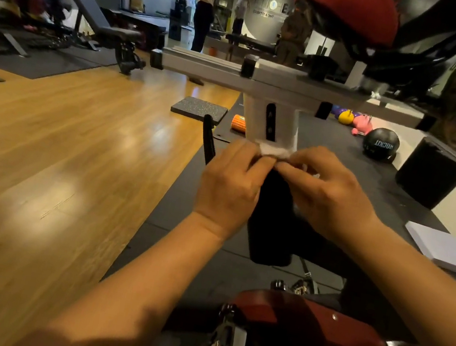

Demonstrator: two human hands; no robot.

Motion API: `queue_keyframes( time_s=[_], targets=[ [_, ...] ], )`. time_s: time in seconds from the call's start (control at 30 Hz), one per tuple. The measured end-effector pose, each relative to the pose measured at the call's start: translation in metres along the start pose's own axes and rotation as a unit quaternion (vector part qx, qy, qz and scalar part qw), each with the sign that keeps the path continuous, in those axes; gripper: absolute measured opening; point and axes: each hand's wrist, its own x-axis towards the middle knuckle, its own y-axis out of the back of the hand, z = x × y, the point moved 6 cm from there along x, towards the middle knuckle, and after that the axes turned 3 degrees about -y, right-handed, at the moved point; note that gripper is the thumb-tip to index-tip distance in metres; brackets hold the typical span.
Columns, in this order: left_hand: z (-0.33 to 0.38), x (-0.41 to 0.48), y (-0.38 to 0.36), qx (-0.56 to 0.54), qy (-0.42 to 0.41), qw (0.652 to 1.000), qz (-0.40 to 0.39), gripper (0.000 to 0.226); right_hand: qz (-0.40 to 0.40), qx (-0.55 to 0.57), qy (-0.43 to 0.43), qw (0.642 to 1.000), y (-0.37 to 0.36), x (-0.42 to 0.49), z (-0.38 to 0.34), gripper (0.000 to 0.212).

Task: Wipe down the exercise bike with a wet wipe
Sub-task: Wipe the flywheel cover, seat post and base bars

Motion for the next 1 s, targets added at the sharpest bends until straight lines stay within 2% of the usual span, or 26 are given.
queue_keyframes(
  time_s=[0.1,0.2,0.27,0.33,0.4,0.5,0.57,0.63,0.73,0.87,0.93,1.0],
  targets=[
    [0.002,-0.038,-0.01,-0.021,0.002,1.0,-0.008,0.01,-0.029,0.028,0.014,0.999,-0.019,-0.029,-0.01,0.024],
    [0.012,-0.103,-0.037,-0.072,0.047,0.991,-0.104,0.018,-0.09,0.044,0.023,0.995,-0.043,-0.064,-0.019,0.023],
    [0.019,-0.134,-0.05,-0.118,0.101,0.975,-0.161,0.023,-0.162,0.026,0.047,0.985,-0.061,-0.088,-0.031,0.027],
    [0.022,-0.136,-0.051,-0.146,0.124,0.967,-0.17,0.027,-0.213,0.015,0.061,0.975,-0.068,-0.096,-0.039,0.033],
    [0.017,-0.12,-0.043,-0.158,0.134,0.968,-0.142,0.026,-0.178,0.026,0.048,0.983,-0.057,-0.078,-0.038,0.031],
    [0.003,-0.088,-0.035,-0.144,0.181,0.971,-0.065,0.023,-0.043,0.01,-0.006,0.999,-0.029,-0.032,-0.022,0.018],
    [0.001,-0.079,-0.033,-0.152,0.2,0.967,-0.025,0.018,0.006,0.004,-0.012,1.0,-0.026,-0.025,-0.017,0.015],
    [0.003,-0.09,-0.038,-0.158,0.192,0.968,-0.039,0.011,-0.007,0.013,-0.006,1.0,-0.039,-0.048,-0.019,0.018],
    [0.01,-0.134,-0.055,-0.171,0.177,0.961,-0.126,0.01,-0.08,-0.006,0.013,0.997,-0.064,-0.097,-0.033,0.026],
    [0.009,-0.165,-0.07,-0.216,0.237,0.917,-0.238,0.012,-0.161,-0.001,0.002,0.987,-0.083,-0.125,-0.045,0.032],
    [0.008,-0.154,-0.064,-0.221,0.234,0.919,-0.226,0.012,-0.168,-0.005,-0.007,0.986,-0.079,-0.117,-0.048,0.033],
    [0.008,-0.133,-0.054,-0.213,0.229,0.936,-0.16,0.008,-0.126,-0.011,-0.019,0.992,-0.065,-0.092,-0.044,0.028]
  ],
)
